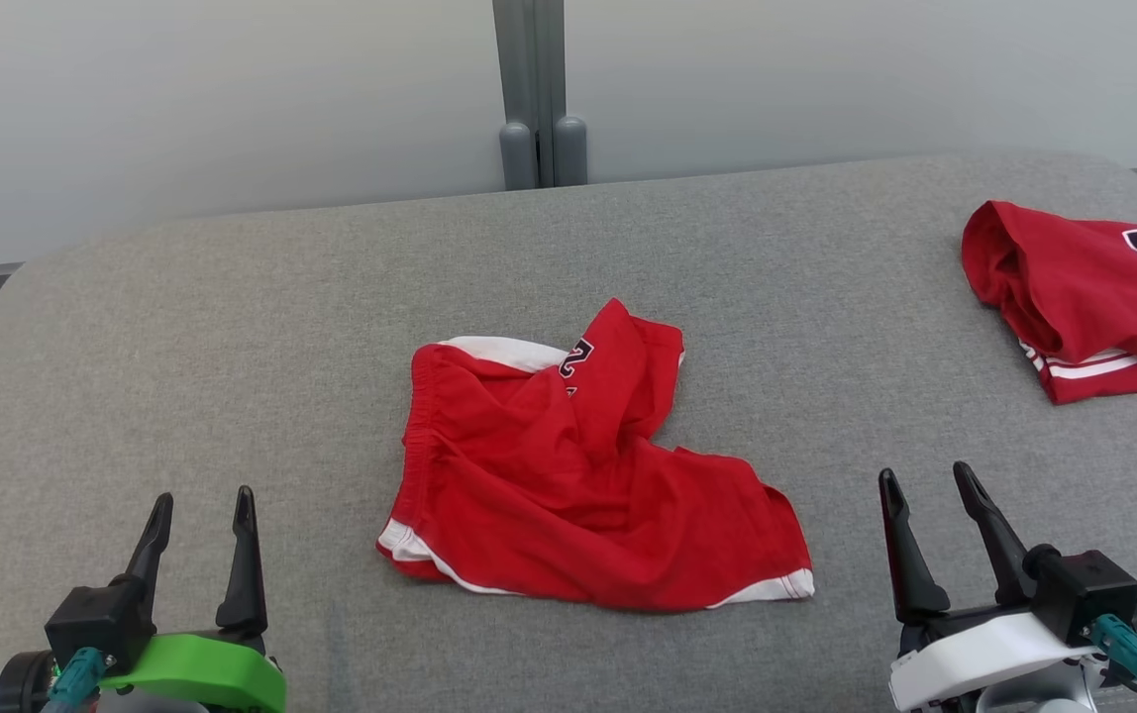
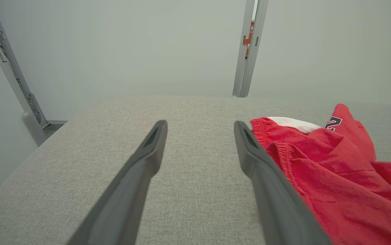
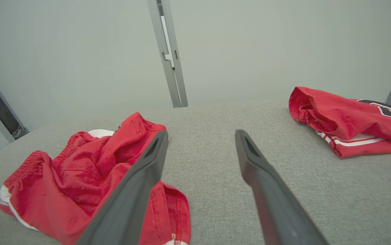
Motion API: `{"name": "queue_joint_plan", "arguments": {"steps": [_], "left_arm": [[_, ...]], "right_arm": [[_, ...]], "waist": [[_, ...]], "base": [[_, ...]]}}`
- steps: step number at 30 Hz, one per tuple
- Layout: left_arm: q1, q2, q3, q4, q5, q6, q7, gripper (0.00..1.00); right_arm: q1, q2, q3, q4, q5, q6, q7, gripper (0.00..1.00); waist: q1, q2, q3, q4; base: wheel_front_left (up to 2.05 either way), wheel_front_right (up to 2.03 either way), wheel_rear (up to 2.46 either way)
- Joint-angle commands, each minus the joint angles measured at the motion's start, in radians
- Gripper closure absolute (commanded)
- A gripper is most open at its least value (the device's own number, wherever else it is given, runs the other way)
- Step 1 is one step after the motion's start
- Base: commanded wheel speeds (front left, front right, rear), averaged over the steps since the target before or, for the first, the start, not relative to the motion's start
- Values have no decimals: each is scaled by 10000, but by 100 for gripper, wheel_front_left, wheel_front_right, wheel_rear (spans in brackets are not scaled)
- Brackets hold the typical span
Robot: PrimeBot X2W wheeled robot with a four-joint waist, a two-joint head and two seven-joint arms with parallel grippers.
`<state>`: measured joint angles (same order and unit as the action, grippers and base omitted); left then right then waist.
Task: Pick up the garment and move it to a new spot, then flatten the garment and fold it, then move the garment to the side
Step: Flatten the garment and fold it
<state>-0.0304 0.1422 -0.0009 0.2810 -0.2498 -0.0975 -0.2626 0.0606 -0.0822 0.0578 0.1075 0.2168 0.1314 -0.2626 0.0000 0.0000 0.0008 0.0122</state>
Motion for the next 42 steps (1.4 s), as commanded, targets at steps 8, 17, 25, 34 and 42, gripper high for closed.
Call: {"name": "queue_joint_plan", "arguments": {"steps": [8,17,25,34,42], "left_arm": [[52,-49,148,58,155,-130,-25,0],[-80,-111,211,63,251,-206,-25,0],[-116,-142,244,95,324,-252,-25,0],[-411,-79,-818,731,467,-327,-13,0],[-1063,143,-2231,1474,121,-341,-14,0]], "right_arm": [[-39,-12,41,28,-67,-17,-29,0],[-128,-52,34,22,-78,-17,-29,0],[-173,-63,60,92,-73,-17,-29,0],[-361,-151,453,695,4,-17,-29,0],[-829,-319,1281,1736,-15,-17,-30,0]], "waist": [[0,0,27,-52],[0,0,156,-87],[0,0,211,-119],[0,0,363,-148],[0,0,732,-243]], "base": [[0,0,0],[0,0,0],[0,0,0],[0,0,0],[0,0,0]]}}
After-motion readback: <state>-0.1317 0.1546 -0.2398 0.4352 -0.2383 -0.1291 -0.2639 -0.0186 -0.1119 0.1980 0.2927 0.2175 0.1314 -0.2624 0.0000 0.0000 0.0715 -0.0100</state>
